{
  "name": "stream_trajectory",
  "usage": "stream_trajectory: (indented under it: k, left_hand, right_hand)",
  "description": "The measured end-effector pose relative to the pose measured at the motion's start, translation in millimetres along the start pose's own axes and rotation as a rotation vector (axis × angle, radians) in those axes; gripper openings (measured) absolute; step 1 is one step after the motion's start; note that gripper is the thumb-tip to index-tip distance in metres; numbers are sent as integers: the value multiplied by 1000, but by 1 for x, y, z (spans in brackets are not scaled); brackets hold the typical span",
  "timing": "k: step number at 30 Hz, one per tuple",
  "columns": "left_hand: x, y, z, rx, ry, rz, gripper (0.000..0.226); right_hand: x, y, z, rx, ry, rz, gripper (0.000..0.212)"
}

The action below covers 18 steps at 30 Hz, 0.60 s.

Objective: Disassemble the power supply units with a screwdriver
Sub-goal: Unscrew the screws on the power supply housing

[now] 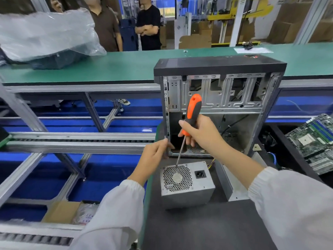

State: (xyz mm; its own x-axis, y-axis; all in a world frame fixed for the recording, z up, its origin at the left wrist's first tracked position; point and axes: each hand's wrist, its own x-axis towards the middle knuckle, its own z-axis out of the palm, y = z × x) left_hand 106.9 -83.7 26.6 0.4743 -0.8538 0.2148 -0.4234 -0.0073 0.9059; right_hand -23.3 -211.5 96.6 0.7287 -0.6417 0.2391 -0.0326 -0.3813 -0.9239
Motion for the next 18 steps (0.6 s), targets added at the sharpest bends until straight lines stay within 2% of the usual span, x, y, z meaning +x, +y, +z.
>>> stream_trajectory:
  k: [5, 10, 18]
  left_hand:
    - [-25, -35, -16, 1, -52, -184, 20]
    - [-37, -47, -16, -46, -44, -217, 17]
    - [-42, -48, -11, -97, -39, -209, 16]
  right_hand:
    - [-2, 1, 18, -52, -73, -60, 21]
    - [-5, 4, 35, -102, -131, -69, 25]
    - [-5, 6, 39, -150, -130, -80, 23]
